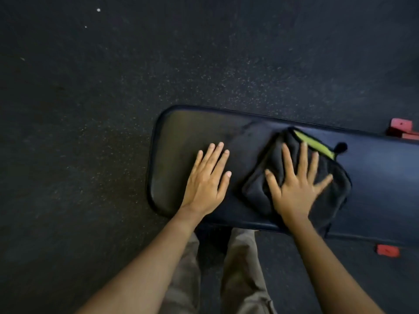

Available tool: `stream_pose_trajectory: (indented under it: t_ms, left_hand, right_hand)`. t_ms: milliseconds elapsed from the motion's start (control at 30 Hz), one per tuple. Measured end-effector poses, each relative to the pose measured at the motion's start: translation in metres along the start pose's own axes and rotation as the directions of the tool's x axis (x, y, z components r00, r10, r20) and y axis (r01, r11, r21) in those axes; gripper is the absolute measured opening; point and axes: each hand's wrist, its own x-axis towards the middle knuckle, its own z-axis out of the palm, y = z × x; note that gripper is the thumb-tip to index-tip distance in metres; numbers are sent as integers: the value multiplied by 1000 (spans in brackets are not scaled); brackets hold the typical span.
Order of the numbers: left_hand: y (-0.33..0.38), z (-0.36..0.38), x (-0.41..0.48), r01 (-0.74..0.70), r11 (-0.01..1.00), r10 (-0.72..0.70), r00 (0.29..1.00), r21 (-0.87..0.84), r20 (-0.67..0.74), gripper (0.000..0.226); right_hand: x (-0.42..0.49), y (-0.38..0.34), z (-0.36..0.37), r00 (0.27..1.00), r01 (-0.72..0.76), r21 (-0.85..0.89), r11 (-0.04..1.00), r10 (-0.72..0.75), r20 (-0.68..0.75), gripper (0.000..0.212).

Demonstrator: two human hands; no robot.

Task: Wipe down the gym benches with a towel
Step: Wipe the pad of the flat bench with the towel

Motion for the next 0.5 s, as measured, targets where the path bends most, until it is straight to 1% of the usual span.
stream_pose_trajectory:
  t_ms: [33,67,133,167,233,300,333,400,467,500]
  left_hand:
    - [5,5,3,-5,1000,5,1000,11,10,46]
    - [8,10,3,1,1000,-2,1000,20,18,46]
    - [13,18,2,17,998,-19,999,61,38,49]
    - [15,20,1,18,995,-23,999,95,47,50]
    - [14,22,0,19,989,-26,998,144,51,52]
    - [15,22,1,24,986,-32,999,164,43,51]
    - [17,23,1,36,985,-43,998,170,38,51]
    - [21,24,2,66,984,-72,997,168,29,50]
    - [28,28,3,66,983,-74,997,173,38,50]
    - [31,30,4,57,981,-67,997,183,47,50]
  right_hand:
    - [-23,10,1,999,-34,0,999,34,-1,67]
    - [-47,13,2,999,-33,-7,999,33,9,67]
    - [-75,5,4,998,61,-15,998,-61,26,67]
    - [-72,-1,4,992,124,-7,992,-123,20,66]
    - [-35,-13,2,972,237,8,972,-237,-5,63]
    - [20,-8,-2,954,298,-19,954,-298,-2,63]
    - [43,3,-4,958,285,-22,958,-285,-1,63]
    - [63,31,-10,986,166,-2,986,-166,-7,64]
    - [42,62,-13,1000,22,15,1000,-22,-21,63]
    - [21,75,-14,999,-25,16,1000,26,-21,63]
